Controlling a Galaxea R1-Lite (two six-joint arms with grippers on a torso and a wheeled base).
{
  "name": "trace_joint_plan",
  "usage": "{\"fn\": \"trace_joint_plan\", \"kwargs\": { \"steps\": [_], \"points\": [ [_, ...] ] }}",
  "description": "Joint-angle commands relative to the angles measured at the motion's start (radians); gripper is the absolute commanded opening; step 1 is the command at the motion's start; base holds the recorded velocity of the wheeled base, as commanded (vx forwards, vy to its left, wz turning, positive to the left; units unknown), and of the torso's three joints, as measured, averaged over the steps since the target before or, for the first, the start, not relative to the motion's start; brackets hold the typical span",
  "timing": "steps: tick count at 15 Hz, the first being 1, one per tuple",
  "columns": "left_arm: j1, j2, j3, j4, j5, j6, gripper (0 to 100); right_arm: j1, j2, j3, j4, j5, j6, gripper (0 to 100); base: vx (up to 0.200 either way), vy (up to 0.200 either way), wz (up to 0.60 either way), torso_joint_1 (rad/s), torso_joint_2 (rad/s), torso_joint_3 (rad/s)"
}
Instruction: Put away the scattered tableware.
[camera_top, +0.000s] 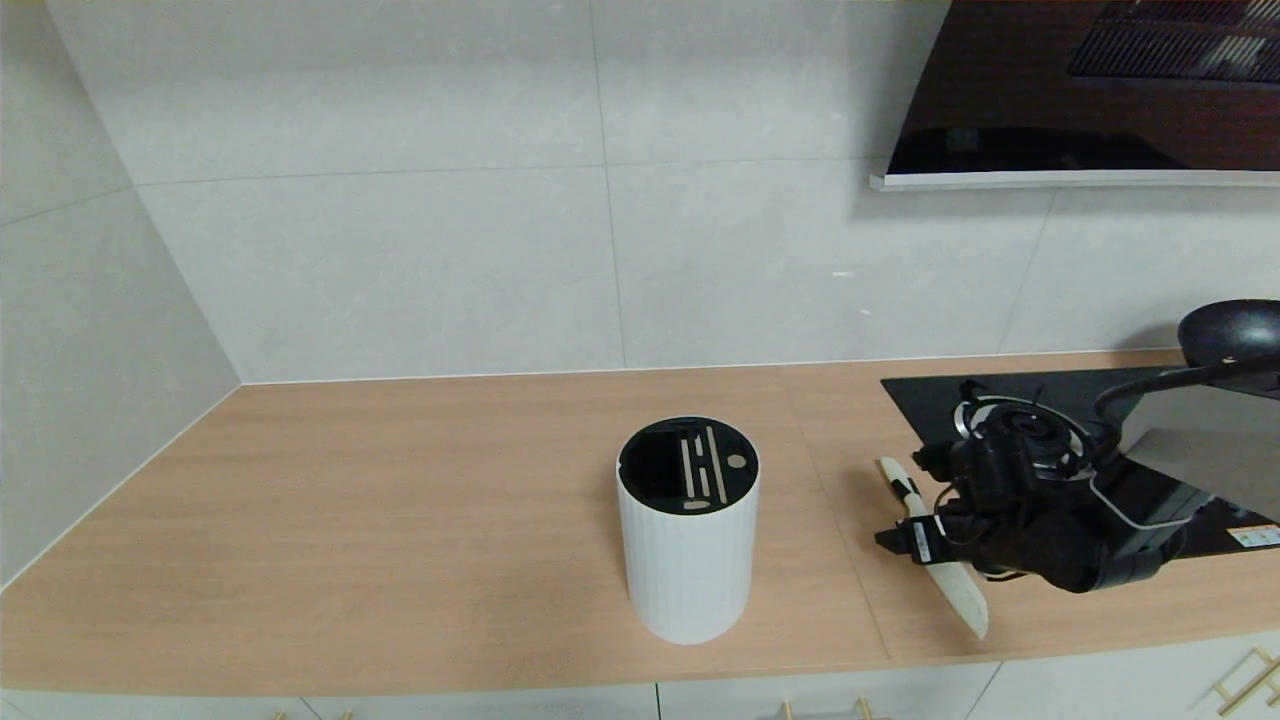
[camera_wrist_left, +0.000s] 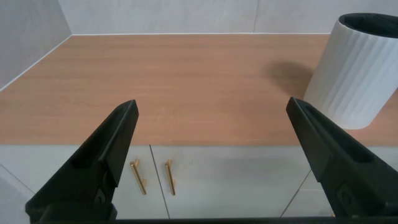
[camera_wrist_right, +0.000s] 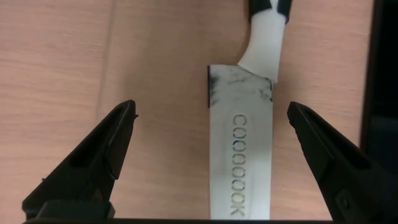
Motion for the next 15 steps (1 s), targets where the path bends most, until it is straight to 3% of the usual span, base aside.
{"fn": "trace_joint_plan", "kwargs": {
  "steps": [1,5,14,15],
  "points": [
    [0.0,0.0,0.0,-0.001,0.0,0.0,100,-0.002,0.02,-0.008,-0.003,0.0,0.0,100,0.0,0.0,0.0,0.0,0.0,0.0],
    [0.0,0.0,0.0,-0.001,0.0,0.0,100,-0.013,0.065,-0.014,-0.095,-0.048,-0.016,100,0.0,0.0,0.0,0.0,0.0,0.0],
    [0.0,0.0,0.0,-0.001,0.0,0.0,100,-0.024,0.078,-0.014,-0.105,-0.049,-0.02,100,0.0,0.0,0.0,0.0,0.0,0.0],
    [0.0,0.0,0.0,-0.001,0.0,0.0,100,-0.025,0.08,-0.014,-0.105,-0.049,-0.022,0,0.0,0.0,0.0,0.0,0.0,0.0]
  ]
}}
